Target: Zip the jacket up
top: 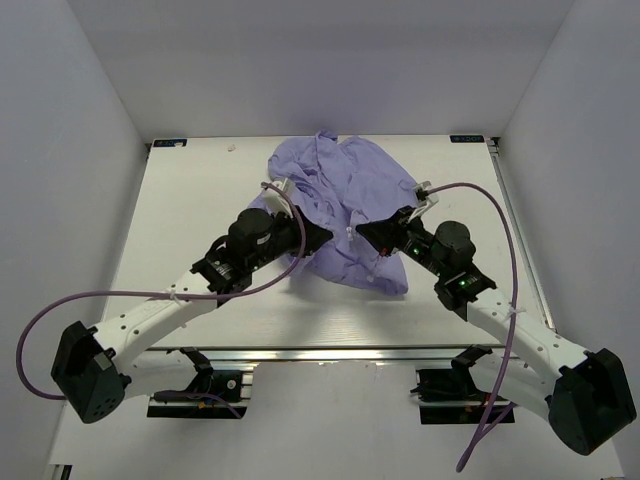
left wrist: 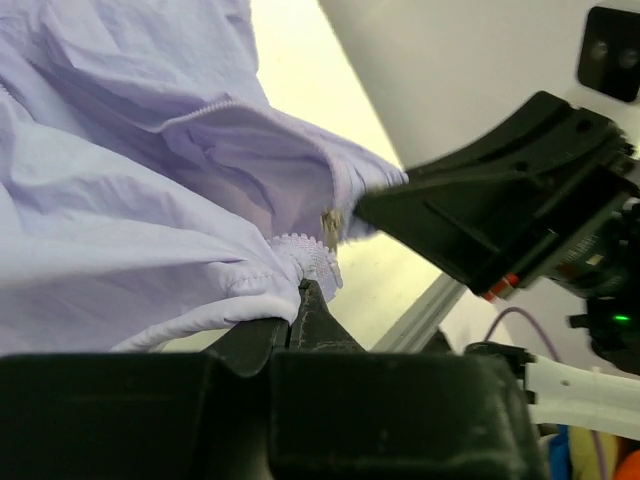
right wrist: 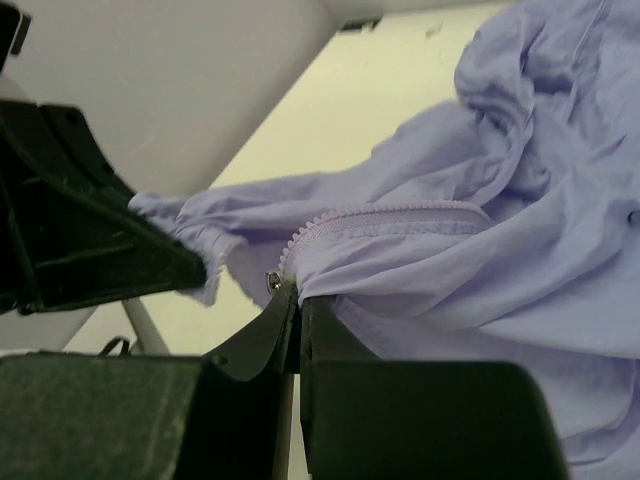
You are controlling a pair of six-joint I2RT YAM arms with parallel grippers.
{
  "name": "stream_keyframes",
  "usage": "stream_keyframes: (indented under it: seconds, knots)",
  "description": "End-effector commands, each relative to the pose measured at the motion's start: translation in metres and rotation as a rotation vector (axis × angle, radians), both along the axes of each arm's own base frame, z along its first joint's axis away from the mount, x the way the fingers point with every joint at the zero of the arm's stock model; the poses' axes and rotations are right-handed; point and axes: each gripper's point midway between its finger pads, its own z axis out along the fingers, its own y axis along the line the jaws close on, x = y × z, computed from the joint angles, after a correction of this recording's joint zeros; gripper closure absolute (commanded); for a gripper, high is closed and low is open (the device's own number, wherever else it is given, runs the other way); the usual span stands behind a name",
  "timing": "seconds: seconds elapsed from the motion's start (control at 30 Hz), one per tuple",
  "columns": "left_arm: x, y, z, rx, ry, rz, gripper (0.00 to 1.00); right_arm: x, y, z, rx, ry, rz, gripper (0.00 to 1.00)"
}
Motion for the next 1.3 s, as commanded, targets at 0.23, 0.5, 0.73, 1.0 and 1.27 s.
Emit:
stream_keyframes:
  seconds: [0.23, 0.5, 0.73, 1.0, 1.27]
  knots:
    - [0.017, -0.007, -0.012, 0.115, -0.082, -0.005, 1.0, -0.016, 0.009, -0.021, -0.092, 0.182, 0.102, 1.0]
    - [0.017, -0.001, -0.018, 0.147, -0.142, -0.008, 1.0, -0.013, 0.011, -0.033, -0.137, 0.269, 0.103, 1.0]
    - [0.017, -0.002, -0.025, 0.156, -0.131, -0.01, 1.0, -0.013, 0.019, -0.026, -0.11, 0.263, 0.143, 1.0]
    - [0.018, -0.001, -0.03, 0.155, -0.106, 0.001, 1.0, -0.013, 0.022, -0.017, -0.07, 0.219, 0.153, 1.0]
    - [0.019, -0.001, -0.03, 0.148, -0.098, 0.01, 1.0, -0.013, 0.023, -0.013, -0.049, 0.209, 0.156, 1.0]
